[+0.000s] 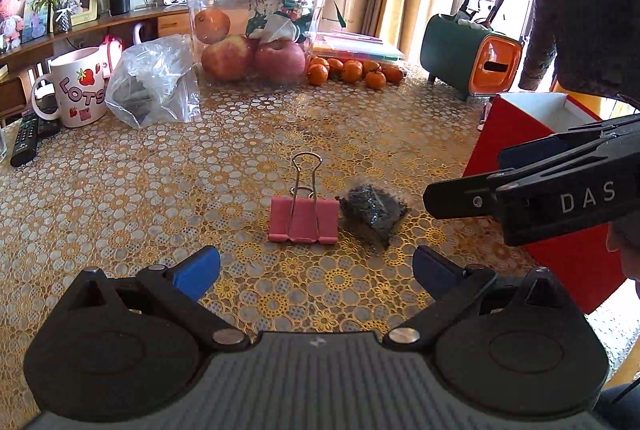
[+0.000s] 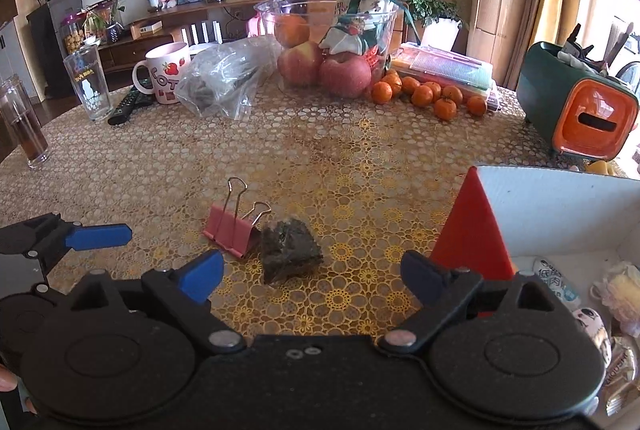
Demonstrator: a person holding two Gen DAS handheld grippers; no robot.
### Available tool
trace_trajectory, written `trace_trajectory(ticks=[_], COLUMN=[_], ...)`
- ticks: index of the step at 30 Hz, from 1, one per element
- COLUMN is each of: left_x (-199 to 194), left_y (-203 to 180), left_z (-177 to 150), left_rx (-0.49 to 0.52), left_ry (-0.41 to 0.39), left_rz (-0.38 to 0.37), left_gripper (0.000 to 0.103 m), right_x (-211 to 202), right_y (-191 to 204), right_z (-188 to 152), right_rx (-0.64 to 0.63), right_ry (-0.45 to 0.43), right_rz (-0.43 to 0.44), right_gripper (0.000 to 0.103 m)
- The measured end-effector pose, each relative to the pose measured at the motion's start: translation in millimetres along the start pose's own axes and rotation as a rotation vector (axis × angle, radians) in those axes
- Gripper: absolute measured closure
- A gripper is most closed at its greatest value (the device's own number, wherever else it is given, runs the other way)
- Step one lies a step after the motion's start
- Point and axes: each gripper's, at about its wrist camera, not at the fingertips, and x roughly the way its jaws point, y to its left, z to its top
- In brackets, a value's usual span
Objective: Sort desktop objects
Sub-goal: 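Close right tool on the small dark bag while left tool closes on the pink binder clip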
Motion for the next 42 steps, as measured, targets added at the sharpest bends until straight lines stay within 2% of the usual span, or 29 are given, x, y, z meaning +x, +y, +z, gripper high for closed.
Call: trace_trajectory(ticks=[9, 11, 20, 25, 31, 34, 38, 42], left_x=[35, 41, 58, 62, 63, 66, 67, 66], left_y=[16, 17, 17, 19, 12, 9, 8, 8], left_z=[6, 6, 9, 9, 7, 8, 8, 9], left_rx=[0.004, 0.008, 0.022, 0.021, 0.054, 0.048, 0.045, 0.044], left_ry=[0.017, 0.021, 0.014, 0.004, -0.012, -0.007, -0.017, -0.024], left_rz=[0.013, 0.018, 0.029, 0.026, 0.029, 0.021, 0.030, 0.042], left_gripper=[0.000, 0.000, 0.000, 0.001, 0.002, 0.010, 0.017, 0.034], right_x=[44, 53, 78, 83, 81, 79, 77, 74], right_y=[0, -1, -9, -8, -5, -9, -14, -17], right_z=[9, 10, 10, 10, 10, 9, 7, 6], right_rx=[-0.008, 0.004, 0.086, 0.089, 0.048, 0.068, 0.085, 0.096], right_ry=[0.066, 0.088, 0.135, 0.132, 0.110, 0.107, 0.104, 0.102], right_rz=[0.013, 0.014, 0.031, 0.016, -0.027, -0.038, -0.045, -0.049], right_gripper=[0.011, 0.017, 0.031, 0.032, 0.055, 0.060, 0.063, 0.064])
